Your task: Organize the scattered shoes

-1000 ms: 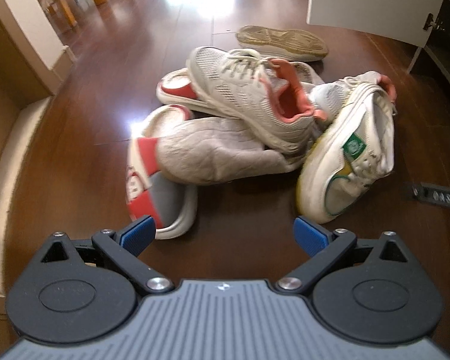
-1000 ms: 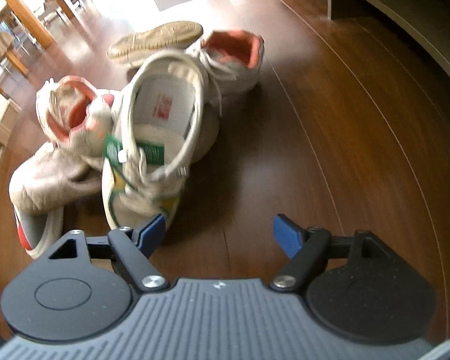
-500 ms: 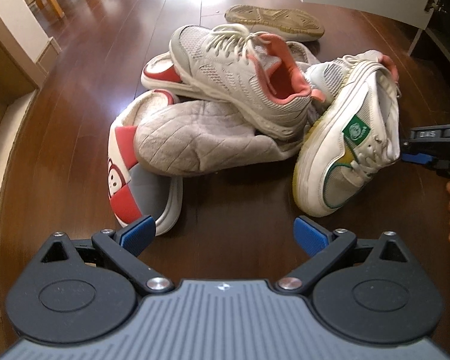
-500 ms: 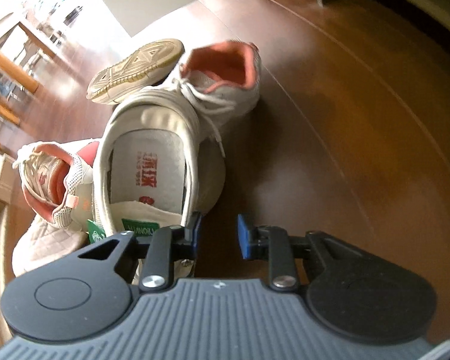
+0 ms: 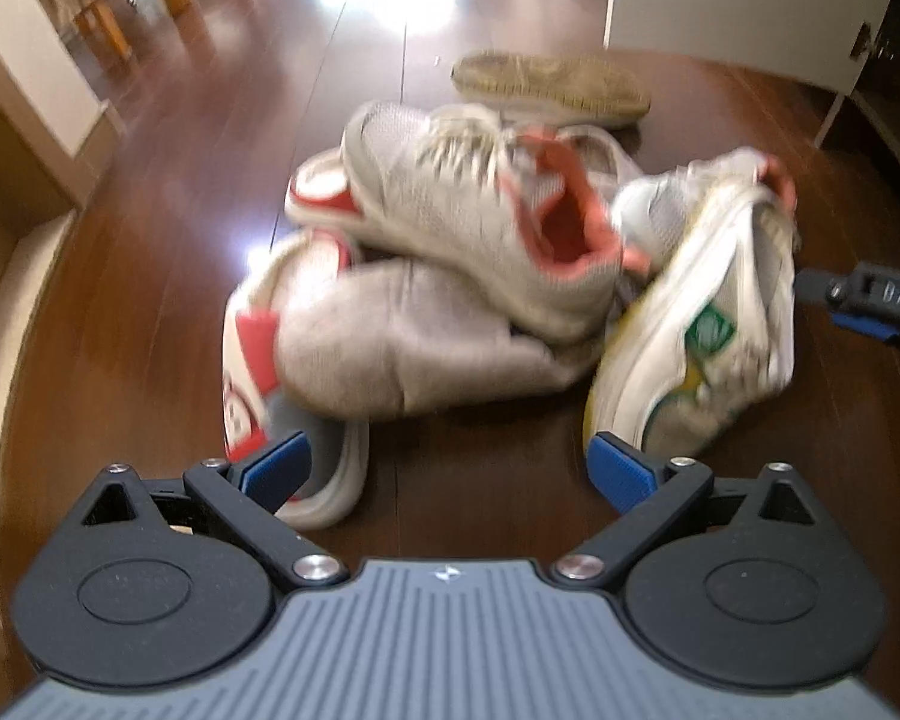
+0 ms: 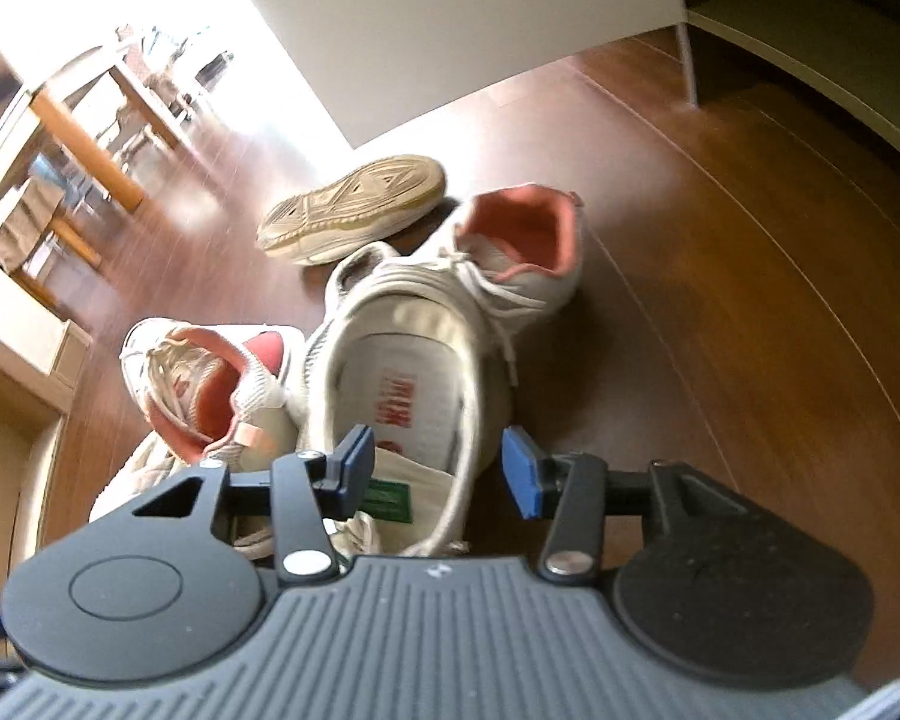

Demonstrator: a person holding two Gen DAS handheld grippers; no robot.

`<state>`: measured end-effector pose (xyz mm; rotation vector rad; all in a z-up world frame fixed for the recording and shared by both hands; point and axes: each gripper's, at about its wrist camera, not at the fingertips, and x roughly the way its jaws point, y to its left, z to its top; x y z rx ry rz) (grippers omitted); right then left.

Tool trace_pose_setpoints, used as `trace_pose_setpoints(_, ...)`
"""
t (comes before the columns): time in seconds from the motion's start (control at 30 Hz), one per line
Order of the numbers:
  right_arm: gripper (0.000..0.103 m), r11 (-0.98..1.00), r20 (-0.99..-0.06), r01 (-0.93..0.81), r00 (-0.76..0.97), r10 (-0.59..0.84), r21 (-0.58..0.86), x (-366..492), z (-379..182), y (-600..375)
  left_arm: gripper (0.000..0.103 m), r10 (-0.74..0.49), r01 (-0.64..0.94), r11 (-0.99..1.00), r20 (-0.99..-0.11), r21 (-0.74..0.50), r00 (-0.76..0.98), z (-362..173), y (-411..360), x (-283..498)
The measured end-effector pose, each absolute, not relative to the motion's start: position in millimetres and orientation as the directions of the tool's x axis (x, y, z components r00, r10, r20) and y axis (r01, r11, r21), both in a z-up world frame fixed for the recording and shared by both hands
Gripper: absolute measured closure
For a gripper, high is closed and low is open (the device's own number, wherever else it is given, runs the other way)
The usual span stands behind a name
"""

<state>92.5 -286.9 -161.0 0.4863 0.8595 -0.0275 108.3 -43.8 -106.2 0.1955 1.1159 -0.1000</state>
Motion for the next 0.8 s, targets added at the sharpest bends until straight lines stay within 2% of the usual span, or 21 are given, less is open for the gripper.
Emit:
trace_pose_setpoints(0.13,0.060,0.942,-0.715,0.050,0.665,0.218,0.333,117,-138,-274,0.003,-0.013,0.338,0.928,-0.896,0.154,0.443,-88,-54,146)
trace_pose_setpoints(0.27,0.057,0.975,-0.710,-0.164,0.667,0.224,0.153,140,-112,-260,0.003,-0.036,0.448,0.874,-0.895,0.188,0.444,-80,-54,181)
trace_pose_setpoints(0.3,0.054,0.966,-0.709,-0.252,0.671,0.218,0.059,154,-103,-255,0.003,-0.037,0.455,0.870,-0.895,0.190,0.444,-82,-48,187)
trace_pose_setpoints(0.43,0.041,0.879,-0.708,-0.444,0.677,0.202,-0.174,202,-93,-229,0.003,-0.043,0.481,0.854,-0.895,0.198,0.444,-91,-25,215)
trace_pose_setpoints(0.6,0.029,0.747,-0.757,-0.583,0.631,0.169,-0.320,280,-128,-187,0.003,-0.056,0.457,0.872,-0.890,0.177,0.452,-123,-4,250)
trace_pose_setpoints(0.8,0.018,0.633,-0.782,-0.653,0.613,0.118,-0.416,351,-188,-149,0.003,-0.055,0.418,0.897,-0.900,0.146,0.432,-150,26,281)
